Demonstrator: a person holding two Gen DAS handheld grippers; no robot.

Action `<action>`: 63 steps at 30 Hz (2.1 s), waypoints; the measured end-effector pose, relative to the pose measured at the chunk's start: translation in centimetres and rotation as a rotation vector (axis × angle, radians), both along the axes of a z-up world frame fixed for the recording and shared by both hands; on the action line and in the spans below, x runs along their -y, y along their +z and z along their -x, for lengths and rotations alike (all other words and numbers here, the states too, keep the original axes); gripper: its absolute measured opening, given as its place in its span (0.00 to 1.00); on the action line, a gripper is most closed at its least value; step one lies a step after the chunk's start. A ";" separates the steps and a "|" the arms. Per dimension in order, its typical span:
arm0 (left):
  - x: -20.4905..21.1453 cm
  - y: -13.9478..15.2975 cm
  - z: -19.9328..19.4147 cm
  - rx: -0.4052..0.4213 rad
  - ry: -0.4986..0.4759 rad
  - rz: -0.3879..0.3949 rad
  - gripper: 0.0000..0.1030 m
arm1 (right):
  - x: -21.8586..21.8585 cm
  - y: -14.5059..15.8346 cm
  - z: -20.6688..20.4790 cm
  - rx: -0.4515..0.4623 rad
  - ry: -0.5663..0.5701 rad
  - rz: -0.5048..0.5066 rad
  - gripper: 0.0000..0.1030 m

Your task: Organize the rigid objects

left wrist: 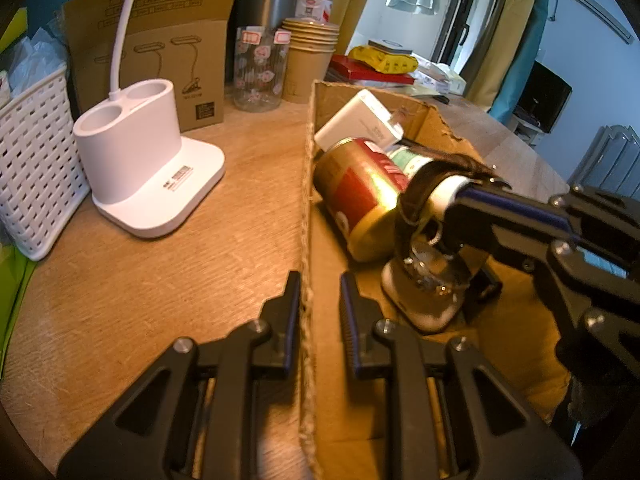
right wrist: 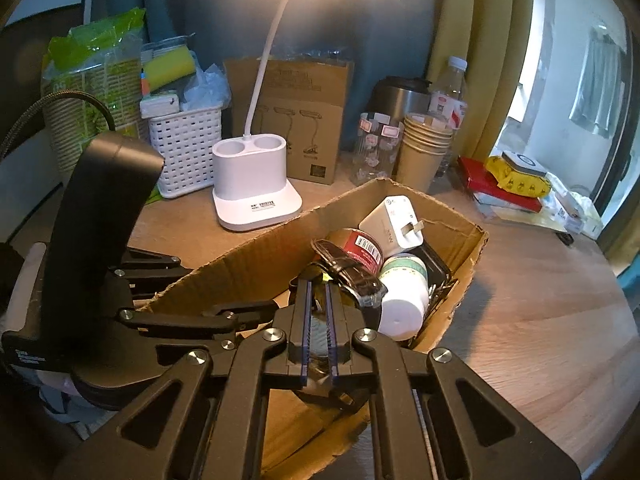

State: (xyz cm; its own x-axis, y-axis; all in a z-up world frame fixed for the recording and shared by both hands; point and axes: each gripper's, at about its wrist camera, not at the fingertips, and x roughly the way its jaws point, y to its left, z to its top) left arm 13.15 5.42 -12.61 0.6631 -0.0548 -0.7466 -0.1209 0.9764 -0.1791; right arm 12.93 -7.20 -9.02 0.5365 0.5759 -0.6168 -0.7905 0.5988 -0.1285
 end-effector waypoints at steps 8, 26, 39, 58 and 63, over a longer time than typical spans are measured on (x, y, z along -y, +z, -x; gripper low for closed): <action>0.0 0.0 0.0 0.000 0.000 -0.001 0.20 | -0.3 -0.8 -0.3 -0.018 0.002 0.021 0.07; 0.0 0.0 0.0 0.000 0.000 -0.001 0.20 | 0.3 -0.6 0.2 -0.038 -0.010 -0.008 0.07; 0.0 0.0 0.0 0.000 0.000 -0.001 0.20 | 2.3 0.2 0.8 -0.038 -0.073 -0.056 0.07; -0.1 0.0 0.0 0.002 0.001 -0.007 0.20 | 7.5 0.9 1.2 -0.045 -0.324 -0.107 0.20; 0.2 0.5 0.4 0.023 -0.003 -0.023 0.20 | 9.2 1.6 1.9 -0.044 -0.395 -0.134 0.23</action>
